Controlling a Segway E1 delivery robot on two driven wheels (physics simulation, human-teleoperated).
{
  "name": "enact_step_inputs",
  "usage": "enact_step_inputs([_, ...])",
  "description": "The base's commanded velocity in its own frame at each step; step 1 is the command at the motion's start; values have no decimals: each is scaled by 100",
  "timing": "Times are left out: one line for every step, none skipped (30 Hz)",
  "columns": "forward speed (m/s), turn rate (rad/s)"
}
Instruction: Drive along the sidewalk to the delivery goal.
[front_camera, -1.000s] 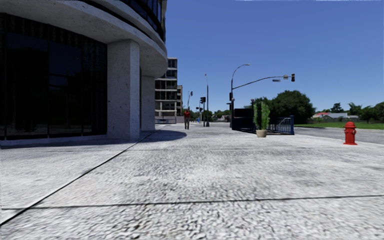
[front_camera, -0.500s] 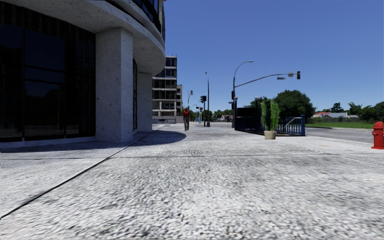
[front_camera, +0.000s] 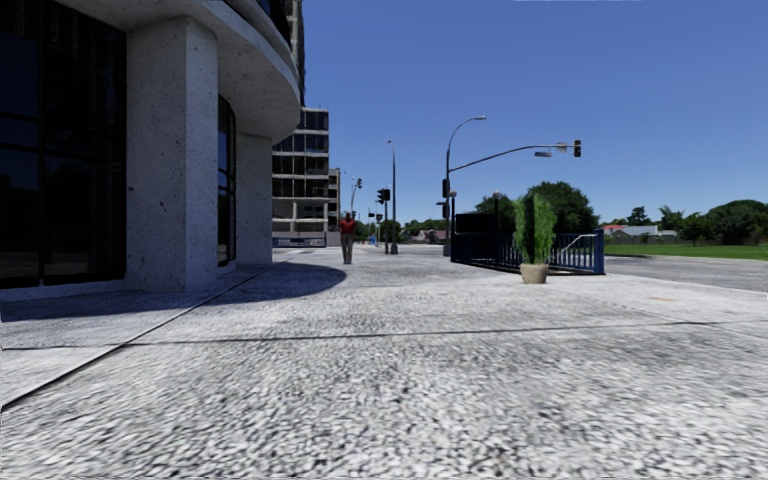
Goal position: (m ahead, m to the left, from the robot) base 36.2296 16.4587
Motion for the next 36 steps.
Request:
enact_step_inputs([200, -31])
enact_step_inputs([200, -32])
enact_step_inputs([200, -32])
enact_step_inputs([200, -32])
enact_step_inputs([200, -32])
enact_step_inputs([200, -32])
enact_step_inputs([200, -32])
enact_step_inputs([200, -32])
enact_step_inputs([200, -32])
enact_step_inputs([200, -32])
enact_step_inputs([200, -32])
enact_step_inputs([200, -32])
enact_step_inputs([200, -32])
enact_step_inputs([200, -32])
enact_step_inputs([200, -32])
enact_step_inputs([200, -32])
enact_step_inputs([200, -32])
enact_step_inputs([200, -32])
enact_step_inputs([200, -32])
enact_step_inputs([200, -32])
enact_step_inputs([200, -32])
enact_step_inputs([200, -32])
enact_step_inputs([200, -32])
enact_step_inputs([200, -32])
enact_step_inputs([200, -32])
enact_step_inputs([200, -32])
enact_step_inputs([200, -32])
enact_step_inputs([200, -32])
enact_step_inputs([200, -29])
enact_step_inputs([200, -29])
enact_step_inputs([200, -28])
enact_step_inputs([200, -28])
enact_step_inputs([200, -28])
enact_step_inputs([200, -28])
enact_step_inputs([200, -28])
enact_step_inputs([200, -18])
